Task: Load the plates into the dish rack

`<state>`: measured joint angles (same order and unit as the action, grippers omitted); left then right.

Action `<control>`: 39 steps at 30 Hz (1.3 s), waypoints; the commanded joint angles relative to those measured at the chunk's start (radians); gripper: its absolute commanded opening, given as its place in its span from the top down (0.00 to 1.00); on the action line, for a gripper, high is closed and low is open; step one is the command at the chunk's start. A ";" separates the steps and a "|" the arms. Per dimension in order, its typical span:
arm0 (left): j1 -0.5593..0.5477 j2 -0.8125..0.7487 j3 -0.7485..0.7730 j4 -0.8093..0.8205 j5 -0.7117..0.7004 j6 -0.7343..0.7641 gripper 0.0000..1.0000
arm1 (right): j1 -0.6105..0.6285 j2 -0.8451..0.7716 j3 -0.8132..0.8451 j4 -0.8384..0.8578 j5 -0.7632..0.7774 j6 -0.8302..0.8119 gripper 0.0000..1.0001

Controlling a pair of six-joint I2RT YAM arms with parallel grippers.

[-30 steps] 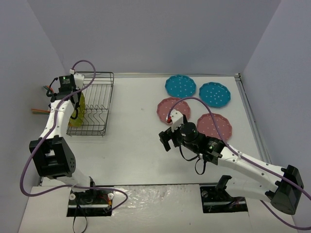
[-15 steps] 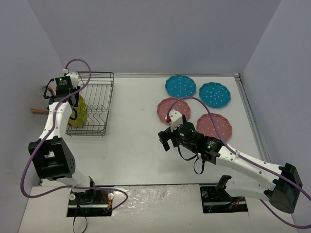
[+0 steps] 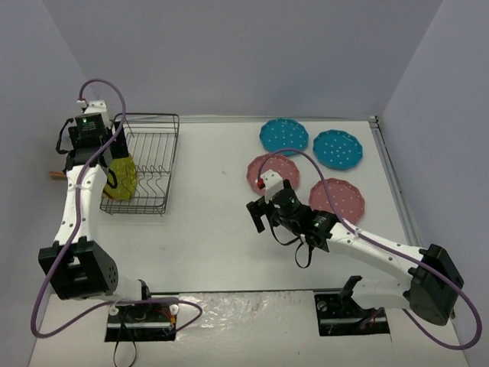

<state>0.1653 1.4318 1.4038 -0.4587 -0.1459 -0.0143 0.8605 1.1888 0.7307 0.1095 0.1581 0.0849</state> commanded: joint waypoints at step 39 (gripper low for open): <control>-0.542 -0.287 -0.257 -0.093 0.263 -0.713 0.03 | -0.119 0.621 0.289 -0.016 -0.164 -0.156 0.87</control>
<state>-0.3321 1.1140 1.1240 -0.6259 0.1783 -0.6667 0.6123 1.8440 1.0438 0.1714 -0.0673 -0.1027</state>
